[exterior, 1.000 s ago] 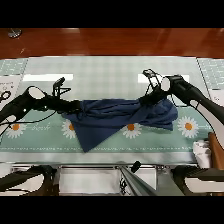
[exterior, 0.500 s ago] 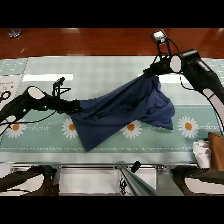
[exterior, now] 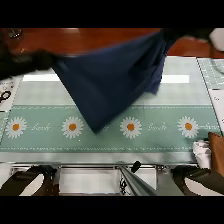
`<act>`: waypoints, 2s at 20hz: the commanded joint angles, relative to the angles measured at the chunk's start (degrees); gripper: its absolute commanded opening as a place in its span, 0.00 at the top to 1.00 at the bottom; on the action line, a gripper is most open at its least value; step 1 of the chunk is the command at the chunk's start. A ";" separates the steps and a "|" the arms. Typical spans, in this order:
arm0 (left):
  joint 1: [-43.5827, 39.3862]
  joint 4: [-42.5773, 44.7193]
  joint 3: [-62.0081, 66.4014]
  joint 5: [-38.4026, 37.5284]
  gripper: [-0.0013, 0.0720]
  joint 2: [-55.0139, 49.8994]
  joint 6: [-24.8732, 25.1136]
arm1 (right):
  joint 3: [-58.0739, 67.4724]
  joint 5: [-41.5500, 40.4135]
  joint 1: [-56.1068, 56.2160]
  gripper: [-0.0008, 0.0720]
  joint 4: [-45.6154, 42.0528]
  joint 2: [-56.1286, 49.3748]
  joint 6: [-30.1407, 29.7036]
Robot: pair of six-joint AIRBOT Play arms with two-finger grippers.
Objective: Fold the shirts.
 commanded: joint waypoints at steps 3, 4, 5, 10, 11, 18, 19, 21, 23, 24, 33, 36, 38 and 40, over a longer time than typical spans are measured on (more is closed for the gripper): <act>5.03 0.15 26.56 6.82 0.94 12.46 0.17 | 11.89 0.07 0.04 0.96 -1.66 14.69 0.13; 5.70 0.17 30.14 6.80 0.94 13.46 0.17 | 13.77 0.59 0.04 0.96 -1.66 17.27 0.13; 6.14 0.83 33.31 6.75 0.94 14.51 0.15 | 15.13 1.38 0.04 0.96 -1.66 19.76 0.13; 6.29 7.56 38.03 -0.72 0.94 19.69 -6.71 | 16.22 10.03 0.04 0.96 -1.68 29.62 0.92; 6.29 10.75 38.03 -4.72 0.94 20.37 -9.88 | 16.22 12.35 0.04 0.96 -1.68 30.82 0.92; 6.29 17.40 37.55 -28.72 0.94 20.37 -21.90 | 16.22 28.55 0.04 0.96 -1.60 30.10 0.72; 6.29 17.40 36.61 -30.88 0.94 20.11 -22.99 | 16.22 32.11 0.04 0.96 -1.38 28.48 0.11; 6.29 17.31 32.28 -34.93 0.94 19.91 -24.41 | 16.20 39.28 0.04 0.96 -0.50 24.04 -1.88; 6.29 17.27 25.49 -37.57 0.94 20.00 -24.39 | 16.09 43.58 0.04 0.96 0.37 18.23 -4.17; 6.29 17.29 21.35 -37.79 0.94 20.00 -24.33 | 16.04 43.95 0.04 0.96 0.37 15.06 -5.16; 6.27 17.07 -18.71 -5.97 0.94 10.73 -22.40 | 16.04 25.70 0.02 0.96 1.36 -18.95 -6.64; 4.79 16.79 -20.20 6.47 0.94 0.70 -22.40 | 16.04 23.82 -1.18 0.96 0.74 -26.14 -0.13; 2.38 15.80 -20.17 13.60 0.94 -5.44 -21.20 | 16.04 23.67 -3.08 0.96 4.11 -29.11 0.70; -0.35 15.37 -20.17 18.78 0.94 -10.93 -19.26 | 16.04 23.67 -5.09 0.96 7.28 -30.62 0.74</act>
